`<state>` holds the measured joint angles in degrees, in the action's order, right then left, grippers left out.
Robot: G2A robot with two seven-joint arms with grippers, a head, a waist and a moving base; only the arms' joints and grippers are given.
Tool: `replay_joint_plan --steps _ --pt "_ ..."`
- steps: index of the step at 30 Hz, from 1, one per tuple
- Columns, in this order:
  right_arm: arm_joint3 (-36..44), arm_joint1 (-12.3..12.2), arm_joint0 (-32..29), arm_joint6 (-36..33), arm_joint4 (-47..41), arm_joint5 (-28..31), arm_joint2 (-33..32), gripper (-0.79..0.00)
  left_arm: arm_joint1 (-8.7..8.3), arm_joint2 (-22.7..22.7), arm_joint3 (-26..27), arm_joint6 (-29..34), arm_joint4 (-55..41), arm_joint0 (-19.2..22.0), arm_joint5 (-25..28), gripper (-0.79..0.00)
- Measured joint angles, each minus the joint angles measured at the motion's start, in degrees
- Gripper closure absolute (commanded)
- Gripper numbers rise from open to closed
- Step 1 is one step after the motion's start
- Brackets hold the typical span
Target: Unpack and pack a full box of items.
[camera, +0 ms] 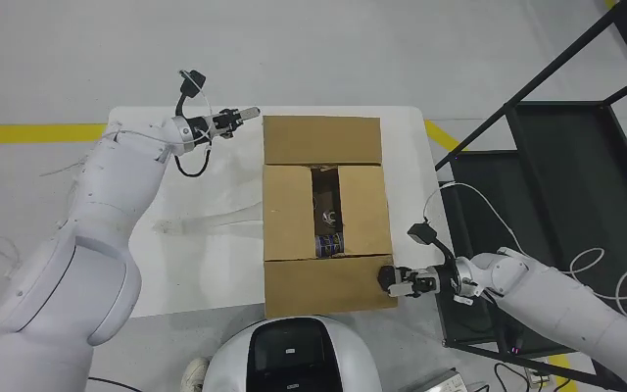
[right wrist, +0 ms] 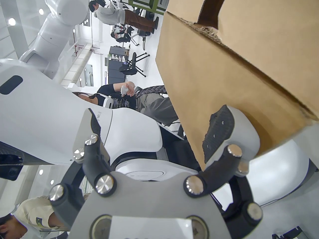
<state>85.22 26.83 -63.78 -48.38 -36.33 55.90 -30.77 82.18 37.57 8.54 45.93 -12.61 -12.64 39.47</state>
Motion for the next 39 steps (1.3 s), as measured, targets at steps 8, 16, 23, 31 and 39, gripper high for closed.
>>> replay_joint_plan --steps 8,16,23,31,39 --pt "2.8 -0.3 -2.9 2.1 6.3 -1.8 -0.7 -0.785 -3.3 5.2 2.4 13.4 -9.0 -3.1 4.3 -0.785" --pt "1.6 2.8 -4.3 14.1 17.8 -7.9 -0.5 -0.785 -7.04 8.0 11.5 18.2 -11.6 -9.1 0.7 -0.785" --pt "1.1 4.5 -4.7 16.9 20.5 -8.9 -0.7 -0.785 -10.47 11.3 22.2 20.0 -12.4 -16.0 -1.3 -0.785" --pt "6.6 1.4 -6.2 10.7 12.9 -9.2 -6.1 -0.785 -14.91 17.2 35.4 23.0 -9.8 -22.5 -5.5 -0.785" --pt "14.9 -0.4 -4.6 10.1 2.5 -23.9 -13.6 -0.785 -18.77 23.9 46.6 28.3 -10.5 -28.6 -9.3 -0.785"
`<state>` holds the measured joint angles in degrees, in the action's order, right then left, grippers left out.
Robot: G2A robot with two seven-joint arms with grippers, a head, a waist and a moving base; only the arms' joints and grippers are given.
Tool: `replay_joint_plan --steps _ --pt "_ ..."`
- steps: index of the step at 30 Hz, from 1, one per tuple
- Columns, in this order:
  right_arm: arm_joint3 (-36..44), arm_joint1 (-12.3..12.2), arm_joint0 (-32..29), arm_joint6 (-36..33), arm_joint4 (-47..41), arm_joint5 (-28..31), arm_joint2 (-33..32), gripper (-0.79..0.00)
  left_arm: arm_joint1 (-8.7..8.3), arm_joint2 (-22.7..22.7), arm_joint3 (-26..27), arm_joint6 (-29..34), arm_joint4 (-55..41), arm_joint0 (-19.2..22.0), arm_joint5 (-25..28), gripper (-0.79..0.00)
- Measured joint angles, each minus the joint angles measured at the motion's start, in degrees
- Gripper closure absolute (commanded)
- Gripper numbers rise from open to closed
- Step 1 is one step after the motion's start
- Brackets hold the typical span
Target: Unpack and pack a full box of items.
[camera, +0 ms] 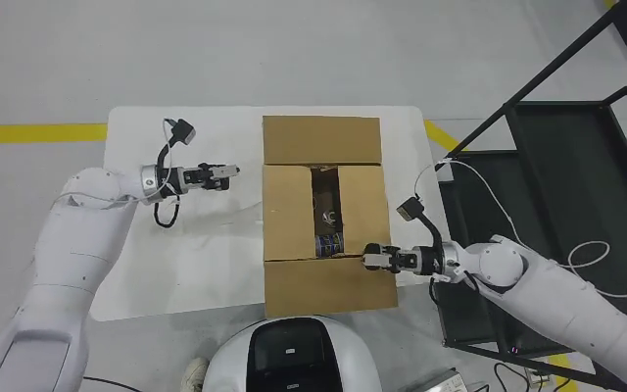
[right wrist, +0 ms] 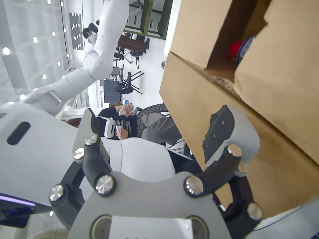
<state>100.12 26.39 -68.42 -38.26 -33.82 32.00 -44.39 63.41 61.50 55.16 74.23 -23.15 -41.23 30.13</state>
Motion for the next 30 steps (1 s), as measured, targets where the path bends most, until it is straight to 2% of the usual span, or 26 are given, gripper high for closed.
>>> replay_joint_plan --steps 6,10,13,30 --pt "3.8 2.0 3.6 3.3 2.8 -12.9 -0.2 -0.785 -2.67 4.7 9.0 4.4 -5.9 -5.1 -4.4 -0.785" --pt "4.4 4.7 6.4 5.6 7.1 -20.0 2.8 -0.785 -3.7 6.4 11.5 5.6 -7.6 -6.5 -5.7 -0.785" --pt "3.2 6.9 8.6 6.4 7.8 -23.0 5.1 -0.785 -4.19 7.2 12.9 6.5 -9.3 -7.1 -6.5 -0.785" --pt "2.7 7.3 8.7 6.5 8.0 -23.7 5.2 -0.785 -4.21 7.2 13.1 6.3 -9.2 -7.3 -6.7 -0.785"
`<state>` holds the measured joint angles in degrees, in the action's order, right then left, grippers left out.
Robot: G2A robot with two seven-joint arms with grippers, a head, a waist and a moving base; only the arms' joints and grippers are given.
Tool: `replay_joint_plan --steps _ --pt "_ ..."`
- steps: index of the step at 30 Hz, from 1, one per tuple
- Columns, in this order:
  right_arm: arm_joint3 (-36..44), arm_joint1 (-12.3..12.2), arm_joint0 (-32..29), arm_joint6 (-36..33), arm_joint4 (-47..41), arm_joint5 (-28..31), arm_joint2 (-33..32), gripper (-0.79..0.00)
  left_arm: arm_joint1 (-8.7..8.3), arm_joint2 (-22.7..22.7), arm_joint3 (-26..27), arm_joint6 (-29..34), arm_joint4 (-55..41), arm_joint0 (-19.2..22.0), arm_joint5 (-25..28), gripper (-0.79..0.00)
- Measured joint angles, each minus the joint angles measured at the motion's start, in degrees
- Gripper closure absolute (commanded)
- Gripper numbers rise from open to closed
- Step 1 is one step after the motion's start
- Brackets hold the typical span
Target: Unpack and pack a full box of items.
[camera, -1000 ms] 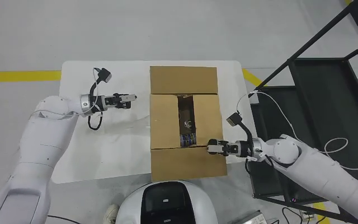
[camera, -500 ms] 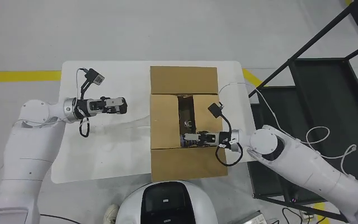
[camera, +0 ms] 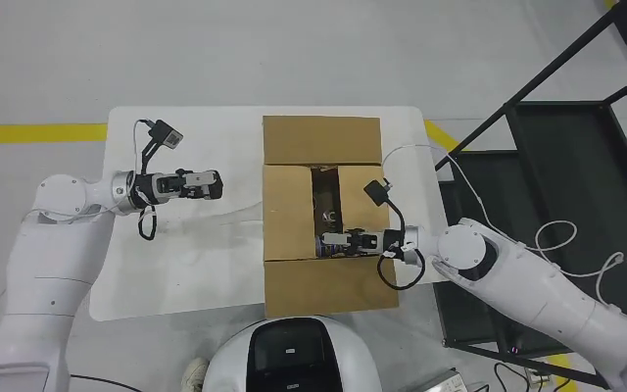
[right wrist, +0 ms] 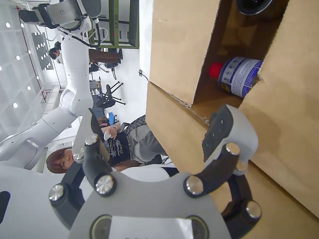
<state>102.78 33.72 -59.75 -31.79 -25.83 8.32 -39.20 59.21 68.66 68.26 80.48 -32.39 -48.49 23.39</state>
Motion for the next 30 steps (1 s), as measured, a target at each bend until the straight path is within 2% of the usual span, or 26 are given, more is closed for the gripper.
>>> replay_joint_plan --steps 6,12,18,24,30 --pt "1.6 1.6 1.5 0.2 3.4 -3.5 0.3 -0.785 -0.07 0.0 1.9 -2.7 0.8 -1.1 -1.3 -0.785" --pt "0.0 5.5 5.7 0.4 5.2 -7.3 3.8 -0.785 -0.32 0.8 3.6 -3.2 0.8 -1.6 -1.4 -0.785" --pt "-6.4 10.4 10.5 -0.5 6.0 -9.8 8.4 -0.785 -0.45 1.1 4.8 -4.2 1.5 -2.2 -0.9 -0.785" --pt "-11.9 14.2 13.3 -4.2 3.4 -8.0 10.8 -0.785 -0.61 2.0 5.4 -4.7 0.1 -3.5 0.3 -0.785" --pt "-17.3 17.6 15.1 -11.3 -3.1 -0.9 11.8 -0.785 -0.64 2.4 4.7 -6.3 0.0 -3.8 0.6 -0.785"
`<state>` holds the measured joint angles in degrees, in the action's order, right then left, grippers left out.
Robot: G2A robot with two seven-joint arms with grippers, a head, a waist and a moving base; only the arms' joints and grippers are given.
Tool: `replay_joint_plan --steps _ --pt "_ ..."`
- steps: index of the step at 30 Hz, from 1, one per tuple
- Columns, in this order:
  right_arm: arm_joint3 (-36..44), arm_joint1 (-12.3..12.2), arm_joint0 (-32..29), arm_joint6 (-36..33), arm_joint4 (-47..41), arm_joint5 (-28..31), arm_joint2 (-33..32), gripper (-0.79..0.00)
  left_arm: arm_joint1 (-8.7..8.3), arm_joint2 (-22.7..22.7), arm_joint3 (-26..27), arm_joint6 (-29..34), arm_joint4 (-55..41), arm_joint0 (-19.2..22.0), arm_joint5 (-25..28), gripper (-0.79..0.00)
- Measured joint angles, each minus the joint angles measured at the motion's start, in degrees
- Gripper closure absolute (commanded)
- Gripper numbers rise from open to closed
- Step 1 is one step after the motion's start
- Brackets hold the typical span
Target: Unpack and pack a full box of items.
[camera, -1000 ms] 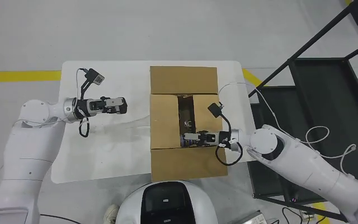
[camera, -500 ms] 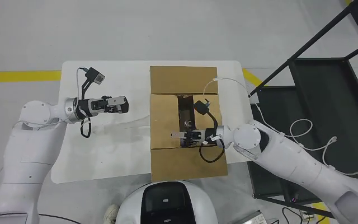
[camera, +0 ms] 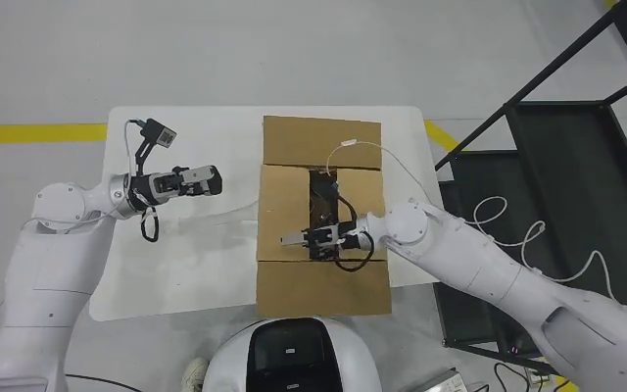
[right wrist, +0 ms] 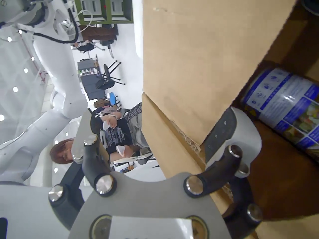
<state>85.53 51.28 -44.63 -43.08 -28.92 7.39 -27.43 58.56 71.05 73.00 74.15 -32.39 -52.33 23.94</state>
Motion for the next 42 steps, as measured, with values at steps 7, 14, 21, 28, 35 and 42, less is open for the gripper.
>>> replay_joint_plan --steps 7,14,21,28,35,42 --pt "-1.7 1.3 0.2 -6.0 -6.7 8.5 -3.1 -0.785 -0.42 1.9 1.2 -0.6 -0.2 -0.6 0.6 -0.785" --pt "2.6 3.2 0.1 -3.6 -6.5 7.7 -3.1 -0.785 -1.19 5.5 3.8 -0.7 -0.9 -1.8 0.8 -0.785" --pt "5.7 8.6 2.3 6.7 -0.9 4.0 2.4 -0.785 -1.92 7.5 5.0 3.5 -1.9 -1.9 -1.6 -0.785" --pt "3.6 14.7 4.7 15.3 7.4 -3.2 8.1 -0.785 -2.07 7.5 3.5 6.3 -4.3 -1.1 -2.4 -0.785" --pt "1.5 17.7 4.4 16.2 10.5 -5.4 8.9 -0.785 -1.4 3.3 -2.6 10.8 -5.9 1.0 -4.6 -0.785" --pt "4.7 15.9 0.8 14.2 12.1 -4.6 4.2 -0.785 -0.07 -2.4 -11.1 9.7 -2.5 4.7 -3.5 -0.785"
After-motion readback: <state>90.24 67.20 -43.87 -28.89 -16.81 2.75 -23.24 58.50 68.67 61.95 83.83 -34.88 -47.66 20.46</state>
